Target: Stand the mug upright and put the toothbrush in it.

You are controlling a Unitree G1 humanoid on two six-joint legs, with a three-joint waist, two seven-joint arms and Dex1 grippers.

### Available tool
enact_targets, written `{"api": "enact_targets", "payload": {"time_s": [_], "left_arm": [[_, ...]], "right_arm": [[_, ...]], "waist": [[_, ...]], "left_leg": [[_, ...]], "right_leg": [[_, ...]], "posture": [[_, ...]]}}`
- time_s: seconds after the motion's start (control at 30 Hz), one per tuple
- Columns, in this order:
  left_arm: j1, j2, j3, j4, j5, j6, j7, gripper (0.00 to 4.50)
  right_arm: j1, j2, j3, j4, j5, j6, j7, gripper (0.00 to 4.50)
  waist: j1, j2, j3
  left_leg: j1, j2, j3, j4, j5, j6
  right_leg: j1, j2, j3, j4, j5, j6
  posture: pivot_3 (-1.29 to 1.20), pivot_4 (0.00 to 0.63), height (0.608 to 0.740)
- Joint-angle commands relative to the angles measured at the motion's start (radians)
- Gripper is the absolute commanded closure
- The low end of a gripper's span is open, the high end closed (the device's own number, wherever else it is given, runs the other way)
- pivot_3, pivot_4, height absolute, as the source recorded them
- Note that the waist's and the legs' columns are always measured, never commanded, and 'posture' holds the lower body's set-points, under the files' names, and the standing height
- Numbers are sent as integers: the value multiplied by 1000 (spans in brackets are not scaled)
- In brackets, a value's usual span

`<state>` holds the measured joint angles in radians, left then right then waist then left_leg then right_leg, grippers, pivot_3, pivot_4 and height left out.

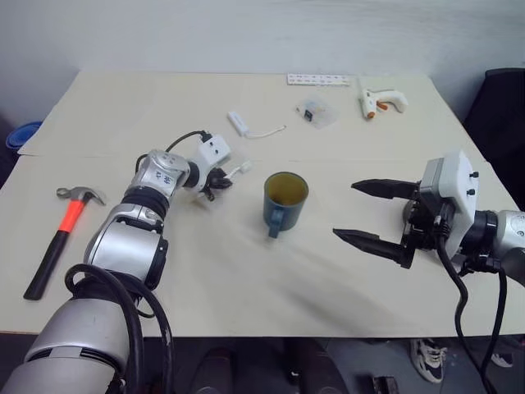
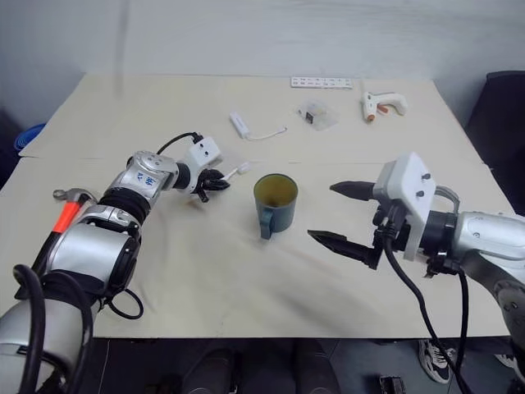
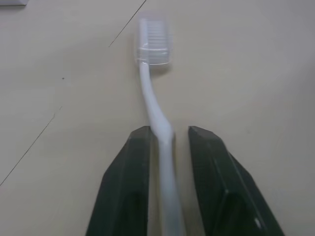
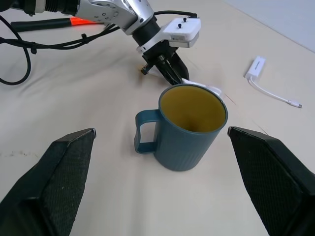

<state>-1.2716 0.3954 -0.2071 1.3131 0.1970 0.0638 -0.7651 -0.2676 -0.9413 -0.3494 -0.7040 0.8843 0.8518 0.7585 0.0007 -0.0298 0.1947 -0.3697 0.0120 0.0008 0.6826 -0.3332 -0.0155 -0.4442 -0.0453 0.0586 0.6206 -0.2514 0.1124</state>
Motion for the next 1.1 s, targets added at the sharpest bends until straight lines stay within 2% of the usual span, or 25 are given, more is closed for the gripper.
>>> {"api": "enact_targets", "payload": {"time_s": [0.03,0.1,0.23,0.33,0.43,0.57,0.63,0.7,0.8,1.1], "left_arm": [[4,22,25,7,3,-7,5,4319],[8,34,38,-10,-2,-63,-7,4322],[-15,47,123,-75,-83,-26,-35,4322],[-10,34,263,-230,-232,-1,-37,4322],[69,-24,398,-583,-444,206,-30,4322],[201,-129,472,-1056,-682,522,94,4322],[285,-167,431,-1224,-733,586,105,4322],[343,-188,398,-1311,-760,607,106,4322],[397,-247,381,-1364,-815,637,133,4322],[465,-333,271,-1299,-745,445,111,4322]], "right_arm": [[-12,-19,-19,4,20,-8,-2,0],[-14,-17,-22,12,42,5,-3,0],[-44,-8,-40,35,50,-7,-45,0],[-51,-7,-49,40,49,-16,-62,0],[-35,-8,-66,30,69,-14,-65,0],[-16,-7,-83,15,98,-1,-86,0],[-11,-3,-96,16,124,12,-115,0],[-1,-7,-108,18,143,21,-132,0],[26,-30,-132,19,153,29,-125,0],[36,-39,-148,30,175,29,-161,0]], "waist": [[-1,0,0],[-2,0,0],[0,0,0],[1,0,0],[6,0,0],[8,0,0],[7,0,0],[5,0,0],[5,0,0],[2,0,0]], "left_leg": [[0,0,0,0,0,0],[0,0,0,0,0,0],[-1,0,0,0,0,0],[-2,1,0,0,0,0],[-4,1,-2,0,0,0],[-3,2,-6,0,-1,-2],[-3,2,-6,0,-1,-2],[-1,1,-5,0,-1,-2],[0,0,-4,0,1,-4],[1,0,2,0,2,-4]], "right_leg": [[0,0,0,0,0,0],[0,0,0,0,0,0],[-1,0,0,1,0,0],[-1,0,-1,1,0,0],[-1,-1,-2,0,0,1],[-1,-2,1,-1,1,2],[-1,-3,2,-1,1,3],[-1,-3,3,0,1,3],[-1,-1,4,-2,2,3],[1,1,4,-3,3,1]], "posture": [[0,150,740],[0,150,740],[0,150,740],[0,150,740],[0,150,740],[0,150,740],[0,150,740],[0,150,740],[0,150,740],[0,150,740]]}}
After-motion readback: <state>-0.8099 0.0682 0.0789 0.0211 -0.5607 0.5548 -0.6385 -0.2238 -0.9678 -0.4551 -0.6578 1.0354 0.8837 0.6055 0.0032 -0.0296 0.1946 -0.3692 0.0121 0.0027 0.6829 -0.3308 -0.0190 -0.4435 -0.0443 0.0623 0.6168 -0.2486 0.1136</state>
